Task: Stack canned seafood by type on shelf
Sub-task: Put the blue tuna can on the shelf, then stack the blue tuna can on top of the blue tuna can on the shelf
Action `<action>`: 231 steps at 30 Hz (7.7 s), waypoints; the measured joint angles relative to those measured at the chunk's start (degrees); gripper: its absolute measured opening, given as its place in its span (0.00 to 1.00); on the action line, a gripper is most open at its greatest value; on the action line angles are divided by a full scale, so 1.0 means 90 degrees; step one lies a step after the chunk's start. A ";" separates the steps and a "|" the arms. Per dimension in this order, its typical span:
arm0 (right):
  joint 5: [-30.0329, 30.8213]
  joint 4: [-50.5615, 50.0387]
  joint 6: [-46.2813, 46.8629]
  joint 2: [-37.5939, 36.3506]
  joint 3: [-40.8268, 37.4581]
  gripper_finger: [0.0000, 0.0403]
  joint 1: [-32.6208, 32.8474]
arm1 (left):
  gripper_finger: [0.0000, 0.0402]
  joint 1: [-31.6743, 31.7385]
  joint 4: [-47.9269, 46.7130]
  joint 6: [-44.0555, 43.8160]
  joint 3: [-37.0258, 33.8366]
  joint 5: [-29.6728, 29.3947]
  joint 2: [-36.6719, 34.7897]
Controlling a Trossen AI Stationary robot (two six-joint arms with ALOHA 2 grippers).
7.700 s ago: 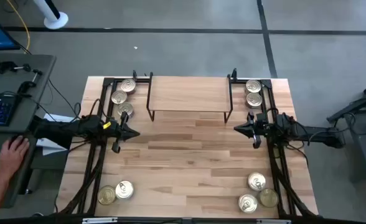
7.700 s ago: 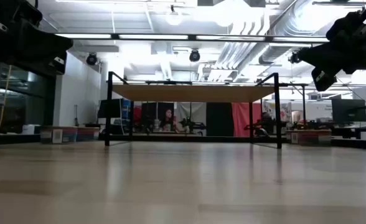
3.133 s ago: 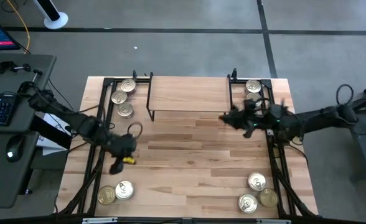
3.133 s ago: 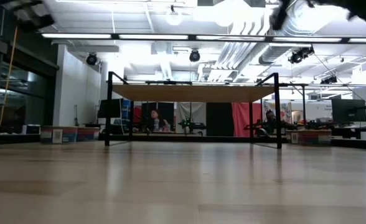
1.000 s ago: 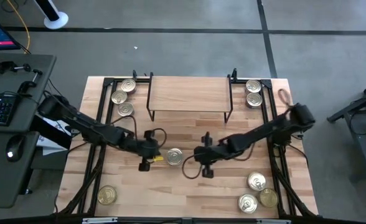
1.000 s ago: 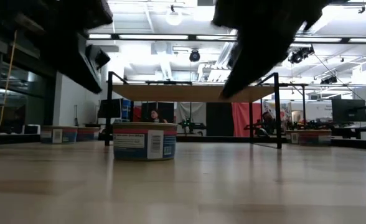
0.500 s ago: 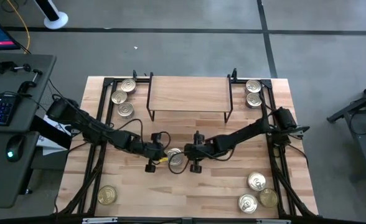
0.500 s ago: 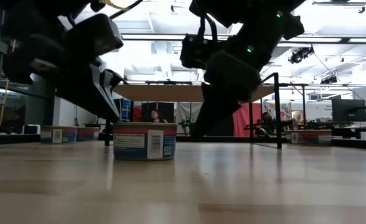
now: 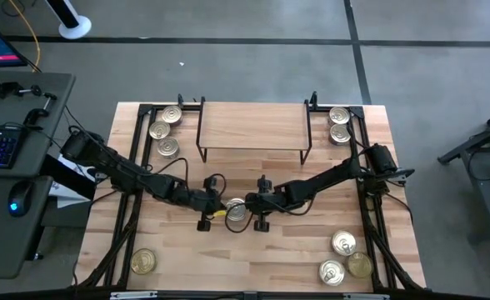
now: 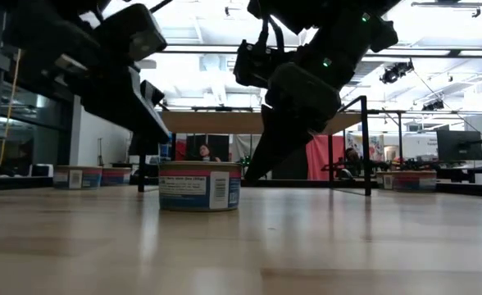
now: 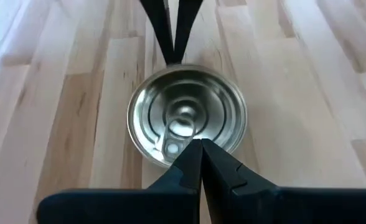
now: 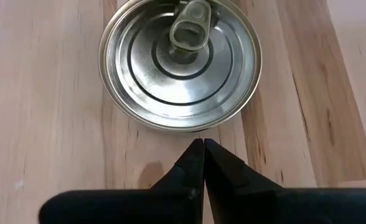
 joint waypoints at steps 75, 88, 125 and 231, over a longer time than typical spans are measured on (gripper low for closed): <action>-0.1572 -0.4392 -0.5580 0.1664 0.4889 0.72 -0.0478 | 0.00 -0.2341 -0.0958 -0.2634 0.0080 -0.3060 -0.4429; -0.1643 -0.4284 -0.5832 0.2035 0.4879 0.72 -0.0321 | 0.00 -0.2336 -0.0968 -0.2125 0.0080 -0.3219 -0.4547; 0.3994 -0.7994 -0.1141 -0.1104 0.4140 0.42 -0.1170 | 0.00 -0.0921 0.1000 -0.0345 0.0080 -0.2489 -0.4535; -0.0328 -0.3572 0.2031 -0.5653 -0.4359 0.00 -0.7299 | 0.00 -0.0641 0.2208 -0.0447 0.0080 -0.3026 -0.4466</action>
